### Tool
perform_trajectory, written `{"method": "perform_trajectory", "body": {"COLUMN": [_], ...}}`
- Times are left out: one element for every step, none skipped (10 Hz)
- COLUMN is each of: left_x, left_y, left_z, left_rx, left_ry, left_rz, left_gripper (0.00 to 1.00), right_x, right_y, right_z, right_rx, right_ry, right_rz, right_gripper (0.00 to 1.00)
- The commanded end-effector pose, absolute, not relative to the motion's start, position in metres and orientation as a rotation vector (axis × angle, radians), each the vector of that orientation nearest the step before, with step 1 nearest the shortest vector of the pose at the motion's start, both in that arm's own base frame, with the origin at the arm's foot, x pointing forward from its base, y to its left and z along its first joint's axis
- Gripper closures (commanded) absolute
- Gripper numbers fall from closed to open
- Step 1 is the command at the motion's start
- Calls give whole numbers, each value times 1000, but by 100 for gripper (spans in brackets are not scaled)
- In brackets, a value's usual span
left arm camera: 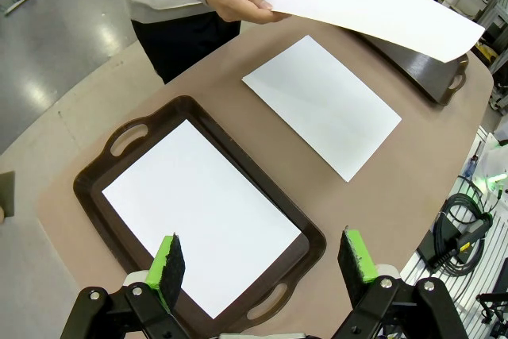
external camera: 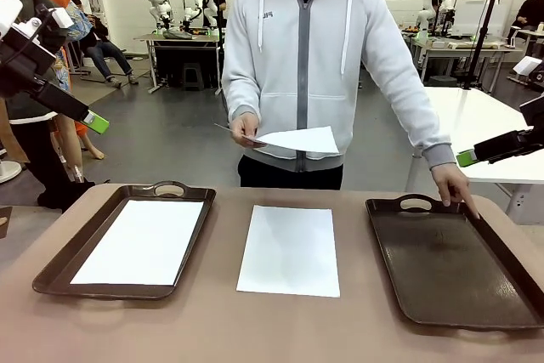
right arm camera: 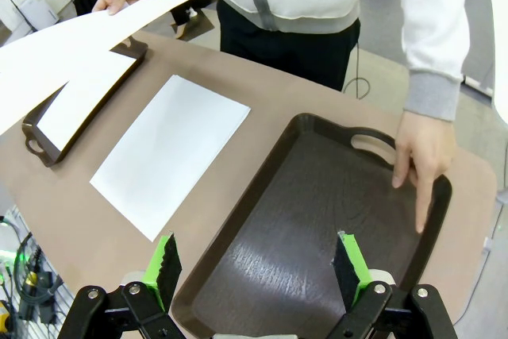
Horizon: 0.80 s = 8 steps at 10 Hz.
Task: Sort the A4 documents.
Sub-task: Receive the A4 Paper.
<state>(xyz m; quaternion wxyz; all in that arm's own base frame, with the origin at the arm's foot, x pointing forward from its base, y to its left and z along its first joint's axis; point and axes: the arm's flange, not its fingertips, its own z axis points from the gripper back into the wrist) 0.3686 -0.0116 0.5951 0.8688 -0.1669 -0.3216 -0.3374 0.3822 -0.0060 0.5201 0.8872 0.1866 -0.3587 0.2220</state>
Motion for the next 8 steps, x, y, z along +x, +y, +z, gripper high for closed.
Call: {"method": "perform_trajectory", "body": {"left_x": [371, 371, 371, 371, 371, 371, 371, 371], "left_y": [-11, -11, -11, -11, -11, -11, -11, -11], "left_z": [595, 595, 595, 595, 595, 595, 595, 595], "left_rx": [-354, -354, -354, -354, -354, -354, -354, -354], "left_ry": [-680, -680, -680, -680, -680, -680, -680, -680], "left_rz": [-699, -699, -699, -699, -699, -699, -699, -699], "left_gripper": [0, 0, 0, 0, 0, 0, 0, 0], "right_x": [383, 383, 383, 383, 383, 383, 383, 383], "right_y": [-7, -7, -7, -7, -7, -7, -7, -7], "right_z": [518, 518, 518, 518, 518, 518, 518, 518], "right_rx": [405, 405, 405, 405, 405, 405, 405, 405], "right_ry": [-747, -747, -747, -747, -747, -747, -747, -747], "right_rz": [466, 466, 466, 466, 466, 466, 466, 466], "right_gripper": [0, 0, 0, 0, 0, 0, 0, 0]}}
